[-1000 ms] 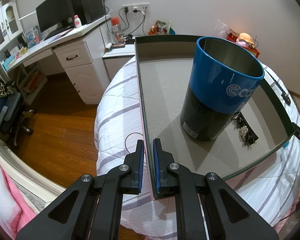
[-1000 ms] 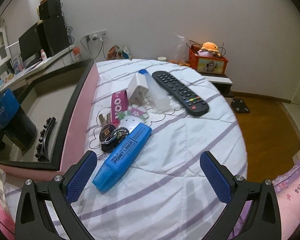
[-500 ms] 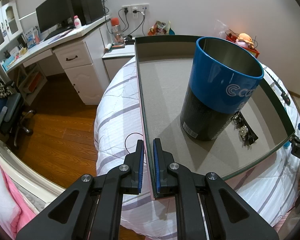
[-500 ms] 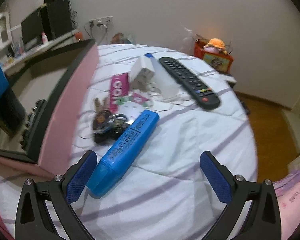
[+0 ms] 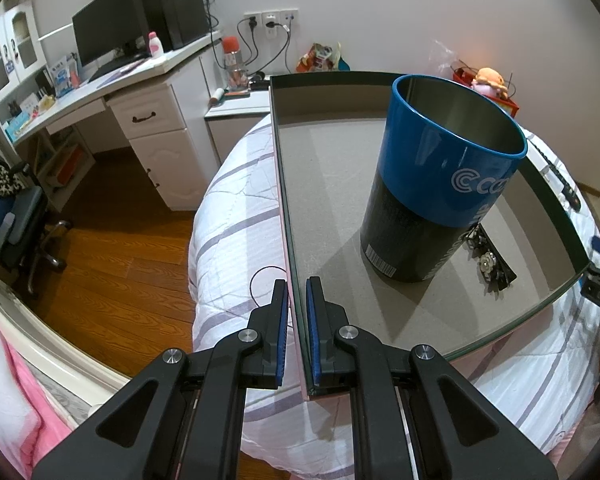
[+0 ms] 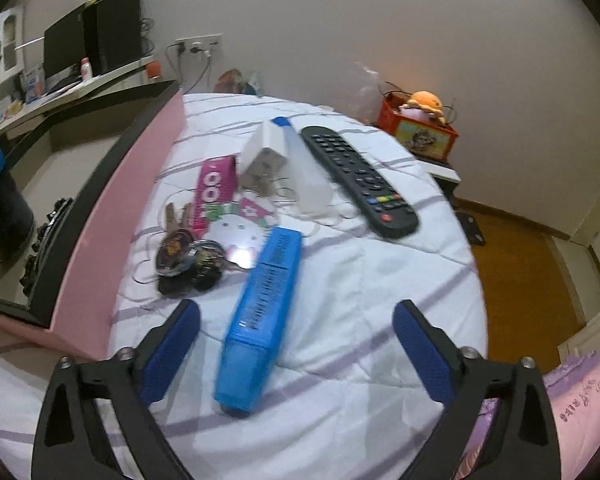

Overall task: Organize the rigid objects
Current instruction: 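Move the right gripper to the blue highlighter and grasp it, then lower the blue highlighter into the tray and open the right gripper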

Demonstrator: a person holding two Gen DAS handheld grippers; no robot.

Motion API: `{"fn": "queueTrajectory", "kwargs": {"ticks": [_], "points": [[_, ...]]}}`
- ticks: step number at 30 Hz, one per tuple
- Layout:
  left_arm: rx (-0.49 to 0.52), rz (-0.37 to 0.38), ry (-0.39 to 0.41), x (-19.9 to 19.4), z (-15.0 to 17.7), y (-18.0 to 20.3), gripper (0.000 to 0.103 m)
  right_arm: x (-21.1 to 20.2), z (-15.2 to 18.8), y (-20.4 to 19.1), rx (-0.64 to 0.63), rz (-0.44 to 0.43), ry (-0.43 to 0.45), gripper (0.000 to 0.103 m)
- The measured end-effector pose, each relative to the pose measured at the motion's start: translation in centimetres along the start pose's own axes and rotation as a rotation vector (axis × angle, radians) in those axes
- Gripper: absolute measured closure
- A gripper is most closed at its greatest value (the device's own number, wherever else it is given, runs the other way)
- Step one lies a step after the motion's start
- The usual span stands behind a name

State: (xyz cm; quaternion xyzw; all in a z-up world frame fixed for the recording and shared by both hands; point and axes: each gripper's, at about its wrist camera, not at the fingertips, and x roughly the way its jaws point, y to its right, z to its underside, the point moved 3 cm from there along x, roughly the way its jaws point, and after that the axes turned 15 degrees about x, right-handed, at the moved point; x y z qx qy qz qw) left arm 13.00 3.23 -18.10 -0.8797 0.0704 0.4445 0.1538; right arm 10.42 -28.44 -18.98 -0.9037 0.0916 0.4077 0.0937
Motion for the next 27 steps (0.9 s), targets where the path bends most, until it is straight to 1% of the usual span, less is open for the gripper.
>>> {"fn": "queueTrajectory", "kwargs": {"ticks": [1, 2, 5, 7, 8, 9, 11, 17, 21, 22, 23, 27], "points": [[0.001, 0.0, 0.001, 0.0, 0.0, 0.1, 0.095, 0.2, 0.0, -0.1, -0.002, -0.008, -0.008, 0.047], [0.002, 0.0, 0.001, 0.0, 0.0, 0.1, 0.095, 0.3, 0.1, -0.3, 0.0, -0.021, -0.016, 0.053], [0.003, -0.001, 0.002, 0.0, 0.0, 0.2, 0.094, 0.3, 0.2, -0.2, 0.006, -0.043, -0.019, 0.056], [-0.001, 0.001, 0.004, 0.0, 0.0, 0.1, 0.094, 0.3, 0.2, -0.1, 0.01, -0.07, -0.026, 0.061], [0.002, 0.0, 0.004, 0.0, 0.0, 0.1, 0.094, 0.2, 0.2, -0.1, 0.012, -0.082, -0.023, 0.066], [0.002, 0.001, 0.003, 0.0, 0.0, 0.1, 0.094, 0.0, 0.2, 0.0, 0.018, -0.091, -0.01, 0.076], [0.002, 0.001, 0.002, 0.0, 0.0, 0.2, 0.094, -0.2, 0.3, 0.5, 0.049, -0.127, -0.004, 0.076], [0.002, 0.0, 0.002, 0.0, 0.0, 0.1, 0.094, -1.2, -0.1, 0.6, 0.061, -0.138, 0.014, 0.076], [0.001, 0.0, 0.002, 0.0, 0.1, 0.1, 0.094, -2.7, -0.9, 0.6, 0.062, -0.143, 0.065, 0.076], [0.001, 0.0, 0.003, 0.0, 0.1, 0.1, 0.094, -3.0, -1.1, 0.6, 0.06, -0.142, 0.065, 0.076], [0.001, 0.001, 0.003, 0.0, 0.0, 0.1, 0.094, -3.5, -1.4, 0.4, 0.057, -0.142, 0.086, 0.076], [0.002, 0.004, 0.001, 0.0, 0.0, 0.3, 0.094, -5.0, -2.2, -0.4, 0.043, -0.149, 0.121, 0.076]]}}
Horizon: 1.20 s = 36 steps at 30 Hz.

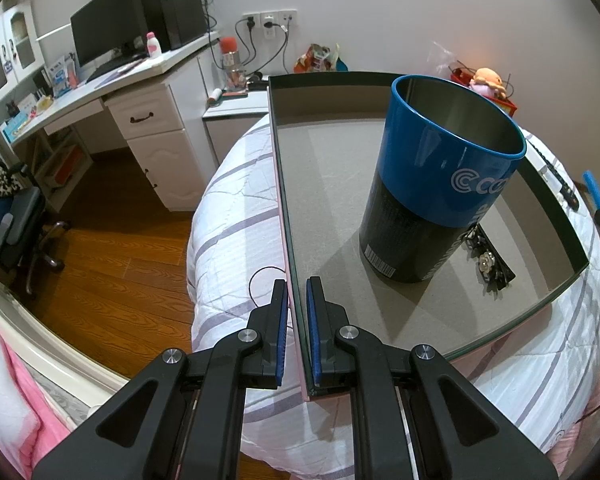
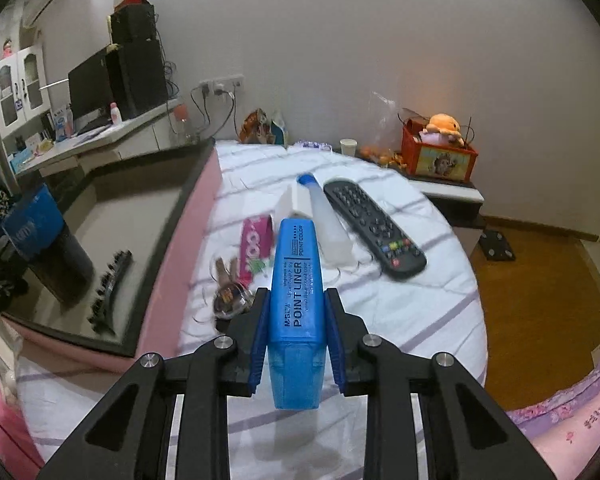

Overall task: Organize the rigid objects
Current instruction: 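Lower the blue highlighter into the tray and open the right gripper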

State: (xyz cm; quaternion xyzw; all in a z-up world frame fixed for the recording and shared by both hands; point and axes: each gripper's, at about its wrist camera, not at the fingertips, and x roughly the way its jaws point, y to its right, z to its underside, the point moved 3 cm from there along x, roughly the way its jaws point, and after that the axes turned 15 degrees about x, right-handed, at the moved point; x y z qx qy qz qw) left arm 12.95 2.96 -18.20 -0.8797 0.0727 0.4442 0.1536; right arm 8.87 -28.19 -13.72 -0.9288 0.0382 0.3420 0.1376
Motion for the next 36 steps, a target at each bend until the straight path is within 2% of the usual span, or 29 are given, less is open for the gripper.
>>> {"fn": "queueTrajectory", "kwargs": {"ticks": [9, 16, 29, 36], "points": [[-0.004, 0.006, 0.001, 0.0, -0.1, 0.0, 0.094, -1.8, -2.1, -3.3, -0.054, -0.047, 0.06, 0.076], [-0.006, 0.016, 0.003, 0.3, -0.2, 0.0, 0.094, -1.6, -2.8, -6.3, -0.101, -0.089, 0.068, 0.076], [-0.004, 0.019, 0.005, 0.4, -0.3, 0.0, 0.093, 1.5, -0.9, -11.2, -0.17, -0.144, -0.012, 0.076], [-0.006, 0.019, 0.006, 0.3, -0.2, -0.1, 0.093, 3.6, 0.6, -12.2, -0.194, -0.143, -0.078, 0.076]]}}
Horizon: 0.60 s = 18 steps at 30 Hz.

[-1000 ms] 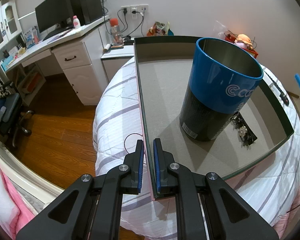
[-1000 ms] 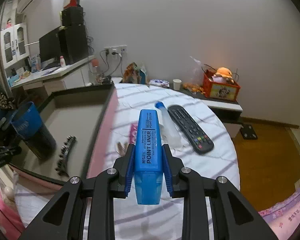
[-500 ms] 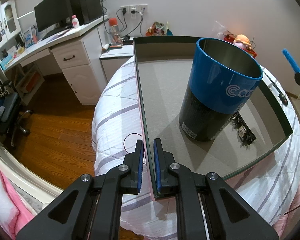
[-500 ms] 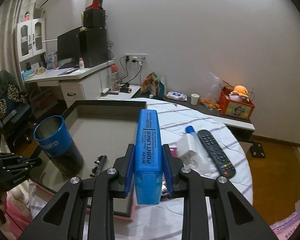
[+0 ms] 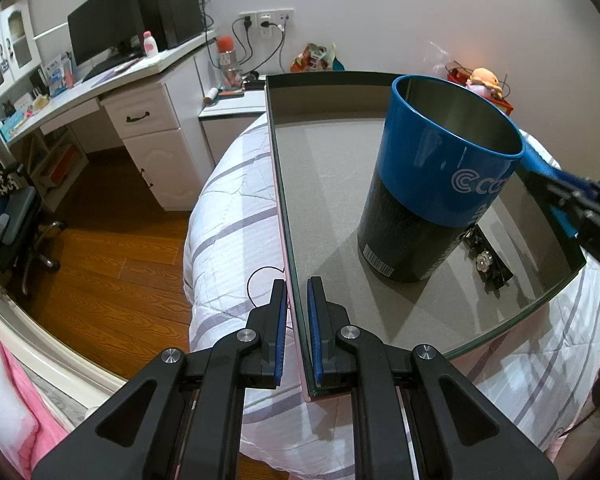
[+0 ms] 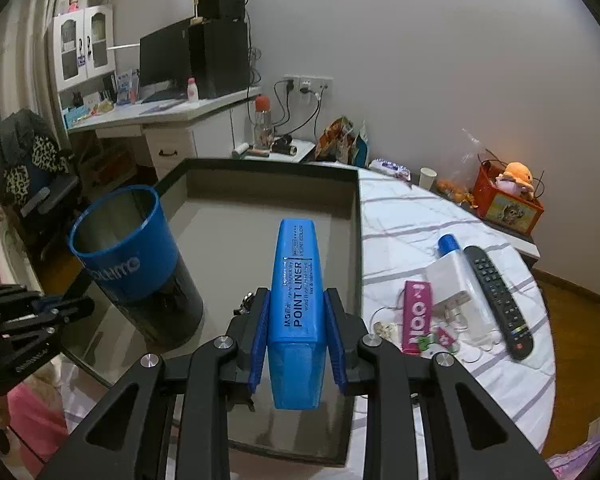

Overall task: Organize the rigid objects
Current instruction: 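Lower the blue highlighter into the tray and open the right gripper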

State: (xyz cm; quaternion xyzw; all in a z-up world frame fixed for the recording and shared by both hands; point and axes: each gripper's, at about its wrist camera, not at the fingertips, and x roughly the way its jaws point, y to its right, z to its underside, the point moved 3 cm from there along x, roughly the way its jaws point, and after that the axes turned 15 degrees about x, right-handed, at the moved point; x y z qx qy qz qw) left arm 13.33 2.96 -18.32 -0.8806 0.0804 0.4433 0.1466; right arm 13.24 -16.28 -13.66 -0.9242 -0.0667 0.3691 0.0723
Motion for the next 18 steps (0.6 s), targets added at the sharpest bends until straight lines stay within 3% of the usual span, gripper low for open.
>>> {"fn": "queueTrajectory", "kwargs": {"ticks": [8, 17, 18], "points": [[-0.001, -0.001, 0.0, 0.0, -0.1, 0.1, 0.093, 1.3, 0.6, -0.1, -0.004, 0.021, -0.035, 0.076], [-0.001, -0.001, -0.001, 0.1, 0.0, 0.1, 0.093, 0.7, 0.4, -0.1, -0.017, 0.044, -0.001, 0.075], [0.0, -0.001, 0.0, -0.1, 0.1, 0.0, 0.093, 0.6, 0.3, -0.1, -0.019, 0.046, 0.003, 0.072]]}}
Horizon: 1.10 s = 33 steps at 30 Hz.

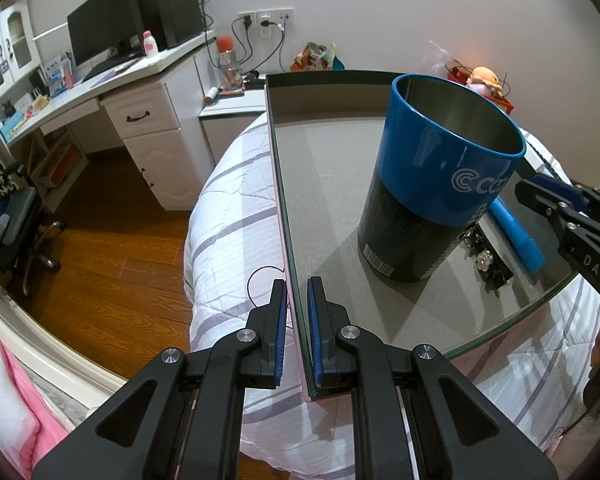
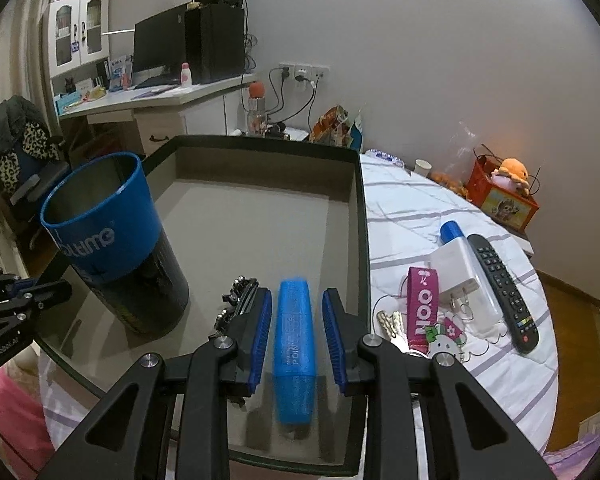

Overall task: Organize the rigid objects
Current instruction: 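Lower the blue highlighter into the tray and open the right gripper, then move the right gripper to the black TV remote and grasp it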

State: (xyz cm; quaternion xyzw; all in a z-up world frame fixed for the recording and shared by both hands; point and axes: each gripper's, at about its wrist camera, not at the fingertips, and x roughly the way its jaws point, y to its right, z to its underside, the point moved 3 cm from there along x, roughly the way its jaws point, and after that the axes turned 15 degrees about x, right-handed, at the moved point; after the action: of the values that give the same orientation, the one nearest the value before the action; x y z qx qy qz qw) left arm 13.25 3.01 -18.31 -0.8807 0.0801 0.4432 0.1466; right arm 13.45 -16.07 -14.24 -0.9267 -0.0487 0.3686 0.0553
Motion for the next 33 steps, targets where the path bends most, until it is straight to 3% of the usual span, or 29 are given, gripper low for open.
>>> {"fn": "queueTrajectory", "kwargs": {"ticks": [3, 11, 16, 20, 23, 24, 33], "points": [[0.0, 0.0, 0.0, 0.0, 0.0, 0.0, 0.093, -0.7, -0.1, 0.2, -0.002, 0.008, 0.026, 0.058], [0.0, 0.0, -0.001, 0.0, 0.0, 0.0, 0.093, -3.0, -0.8, 1.4, 0.019, 0.03, 0.088, 0.057], [0.0, -0.001, -0.001, 0.0, 0.1, 0.0, 0.094, -4.7, -1.1, 3.3, 0.053, 0.08, 0.142, 0.023], [0.0, -0.001, -0.001, 0.0, 0.1, 0.0, 0.094, -5.9, -1.3, 5.1, 0.084, 0.134, 0.183, 0.02], [0.0, -0.004, -0.003, 0.0, 0.3, -0.1, 0.094, -6.4, -1.3, 6.4, 0.103, 0.185, 0.203, 0.011], [0.001, -0.006, -0.004, 0.0, 0.4, -0.1, 0.094, -6.5, -1.3, 6.7, 0.108, 0.189, 0.205, 0.001], [0.002, -0.009, -0.01, -0.1, 0.6, -0.2, 0.095, -7.2, -0.4, 9.5, 0.141, 0.203, 0.197, 0.0]]}}
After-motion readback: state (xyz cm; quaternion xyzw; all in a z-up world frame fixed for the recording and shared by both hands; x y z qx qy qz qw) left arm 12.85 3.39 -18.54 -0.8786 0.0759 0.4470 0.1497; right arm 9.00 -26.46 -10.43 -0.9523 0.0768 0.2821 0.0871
